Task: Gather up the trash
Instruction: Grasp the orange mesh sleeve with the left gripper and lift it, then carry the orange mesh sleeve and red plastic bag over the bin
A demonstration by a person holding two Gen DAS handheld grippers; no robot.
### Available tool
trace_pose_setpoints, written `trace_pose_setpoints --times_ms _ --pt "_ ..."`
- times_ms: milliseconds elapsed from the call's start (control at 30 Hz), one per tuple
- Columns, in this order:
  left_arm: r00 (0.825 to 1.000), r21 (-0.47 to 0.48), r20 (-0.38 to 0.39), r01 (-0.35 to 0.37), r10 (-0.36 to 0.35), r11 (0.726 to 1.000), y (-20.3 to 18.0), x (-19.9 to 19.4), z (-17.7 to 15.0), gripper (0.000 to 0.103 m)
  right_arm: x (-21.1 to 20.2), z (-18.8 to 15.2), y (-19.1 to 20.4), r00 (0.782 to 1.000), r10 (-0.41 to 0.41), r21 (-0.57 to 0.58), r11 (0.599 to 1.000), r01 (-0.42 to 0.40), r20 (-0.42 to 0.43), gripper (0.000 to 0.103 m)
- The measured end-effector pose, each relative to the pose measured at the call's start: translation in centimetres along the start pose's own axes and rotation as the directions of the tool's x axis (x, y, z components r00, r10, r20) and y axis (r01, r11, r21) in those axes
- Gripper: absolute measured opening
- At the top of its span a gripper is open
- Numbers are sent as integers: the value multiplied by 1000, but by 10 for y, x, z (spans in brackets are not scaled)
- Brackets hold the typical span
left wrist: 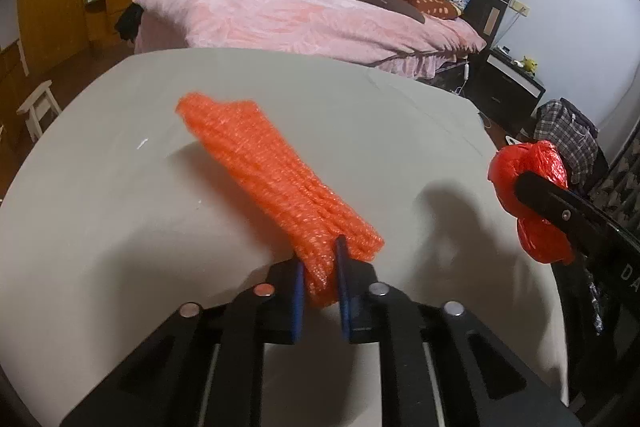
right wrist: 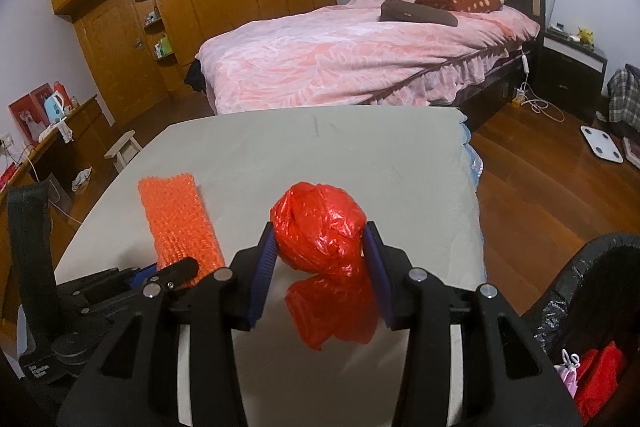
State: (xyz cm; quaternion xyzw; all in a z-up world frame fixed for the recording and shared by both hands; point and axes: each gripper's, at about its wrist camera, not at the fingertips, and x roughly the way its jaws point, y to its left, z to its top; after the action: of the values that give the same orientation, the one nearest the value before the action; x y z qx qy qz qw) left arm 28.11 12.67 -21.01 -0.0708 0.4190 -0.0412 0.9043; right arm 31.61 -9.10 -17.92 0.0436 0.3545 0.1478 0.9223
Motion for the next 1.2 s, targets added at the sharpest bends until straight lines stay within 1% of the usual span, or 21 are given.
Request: trace_pose_setpoints --times_ms 133,333,633,967,1200 --pt "999 -11 31 10 -9 1000 1 -10 3 11 -5 2 4 1000 4 -20 1000 -4 12 42" --pt "997 6 77 -5 4 1000 -4 -31 10 11 -18 4 6 999 16 -13 1000 -15 34 42" --pt "990 19 141 -19 16 1000 -15 -70 16 11 -48 12 11 997 22 -21 1000 -20 70 42" --pt "981 38 193 0 -7 999 -31 -119 16 11 -99 11 17 994 12 -43 999 -7 111 42" --pt "975 67 221 19 -33 998 -52 -153 10 11 -148 5 16 989 -4 -38 999 10 150 42"
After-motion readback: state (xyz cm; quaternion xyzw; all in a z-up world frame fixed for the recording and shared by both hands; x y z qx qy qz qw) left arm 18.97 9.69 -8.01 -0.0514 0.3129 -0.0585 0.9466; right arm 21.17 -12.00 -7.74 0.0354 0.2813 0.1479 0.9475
